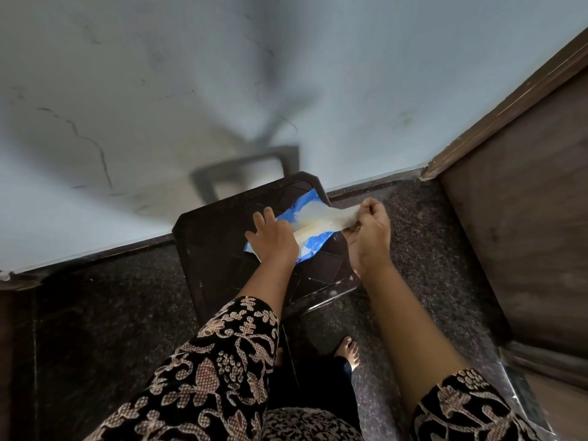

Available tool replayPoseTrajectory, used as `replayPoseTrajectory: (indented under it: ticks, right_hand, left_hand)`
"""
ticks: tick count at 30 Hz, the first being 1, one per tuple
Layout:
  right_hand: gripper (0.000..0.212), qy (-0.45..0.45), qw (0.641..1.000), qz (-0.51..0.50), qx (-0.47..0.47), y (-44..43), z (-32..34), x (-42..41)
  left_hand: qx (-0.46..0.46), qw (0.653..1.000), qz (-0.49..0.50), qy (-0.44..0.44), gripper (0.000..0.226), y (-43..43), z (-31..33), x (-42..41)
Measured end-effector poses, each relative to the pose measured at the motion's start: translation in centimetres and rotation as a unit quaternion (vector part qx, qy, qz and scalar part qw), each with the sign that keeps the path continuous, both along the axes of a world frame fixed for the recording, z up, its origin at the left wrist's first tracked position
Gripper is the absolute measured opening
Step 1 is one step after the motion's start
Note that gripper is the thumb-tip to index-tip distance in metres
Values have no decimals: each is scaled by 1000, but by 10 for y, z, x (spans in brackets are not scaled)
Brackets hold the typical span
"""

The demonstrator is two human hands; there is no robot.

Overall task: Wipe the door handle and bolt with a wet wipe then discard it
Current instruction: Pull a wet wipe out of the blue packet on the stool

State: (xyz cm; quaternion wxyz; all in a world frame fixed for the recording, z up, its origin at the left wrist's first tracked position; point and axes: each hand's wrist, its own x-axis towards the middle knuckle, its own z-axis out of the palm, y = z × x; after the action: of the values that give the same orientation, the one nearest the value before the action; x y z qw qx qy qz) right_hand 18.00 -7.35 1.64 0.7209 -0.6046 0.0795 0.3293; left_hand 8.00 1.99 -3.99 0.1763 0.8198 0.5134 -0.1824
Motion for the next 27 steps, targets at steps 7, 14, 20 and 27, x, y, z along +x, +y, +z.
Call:
replayPoseTrajectory:
  ticks: [7, 14, 20, 27]
  right_hand:
    - [23, -27, 997, -66, -39, 1, 16, 51]
    - [5, 0, 992, 11, -126, -13, -5, 29]
    - [16, -115, 907, 310, -260, -17, -28, 3]
    - [49, -345, 624, 575, -401, -4, -48, -21]
  left_hand:
    - [-5, 998, -32, -58, 44, -6, -5, -10]
    - [11, 970, -34, -240, 34, -12, 4, -4]
    - [55, 991, -108, -64, 36, 1, -5, -16]
    - [99, 989, -105, -21, 26, 10, -8, -10]
